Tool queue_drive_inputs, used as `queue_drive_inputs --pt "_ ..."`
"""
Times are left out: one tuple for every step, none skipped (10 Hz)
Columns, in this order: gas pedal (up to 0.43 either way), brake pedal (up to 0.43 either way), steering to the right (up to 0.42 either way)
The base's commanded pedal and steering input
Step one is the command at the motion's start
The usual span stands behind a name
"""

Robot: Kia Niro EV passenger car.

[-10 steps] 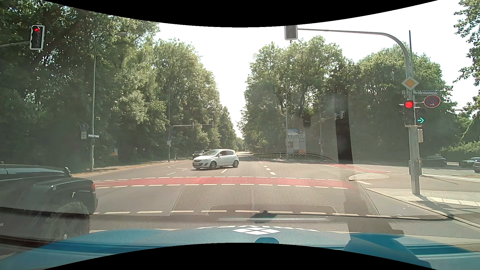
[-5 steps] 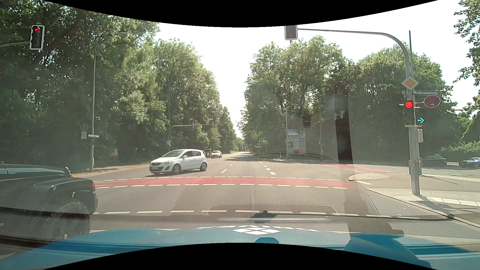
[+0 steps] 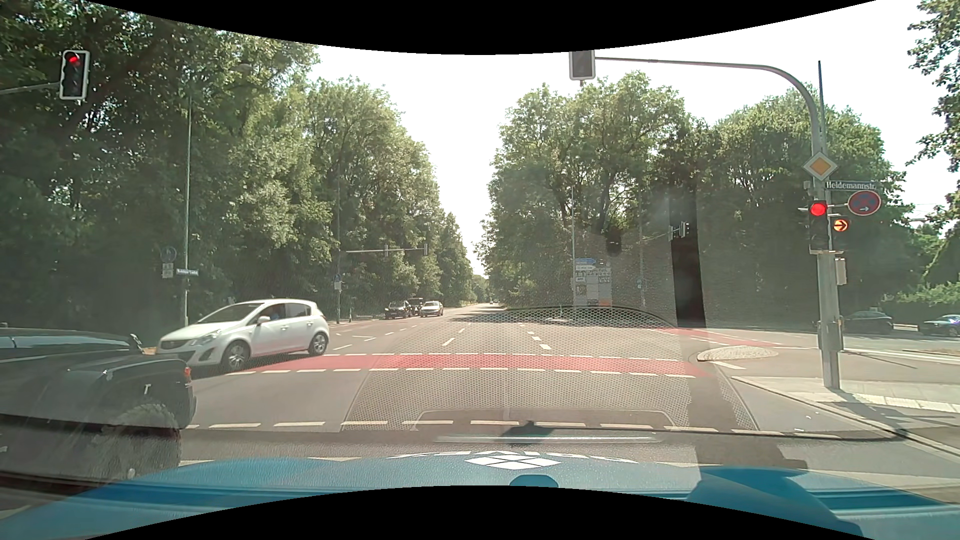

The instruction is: Follow the waypoints while adhering to traffic rules and regulations

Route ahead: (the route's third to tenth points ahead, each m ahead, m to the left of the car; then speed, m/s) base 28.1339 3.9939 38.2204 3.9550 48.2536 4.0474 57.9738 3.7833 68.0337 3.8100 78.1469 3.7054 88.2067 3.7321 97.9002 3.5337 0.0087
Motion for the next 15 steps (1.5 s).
queue_drive_inputs --pt "0.000 0.220 -0.005" --pt "0.000 0.220 -0.005" --pt "0.000 0.220 -0.005" --pt "0.000 0.220 -0.005" --pt "0.000 0.220 -0.005" --pt "0.000 0.220 -0.005" --pt "0.000 0.220 -0.005" --pt "0.000 0.220 -0.005" --pt "0.000 0.220 -0.005" --pt "0.000 0.220 -0.005" --pt "0.000 0.220 -0.005" --pt "0.000 0.220 -0.005" --pt "0.000 0.220 -0.005" --pt "0.000 0.220 -0.005" --pt "0.000 0.220 -0.005"
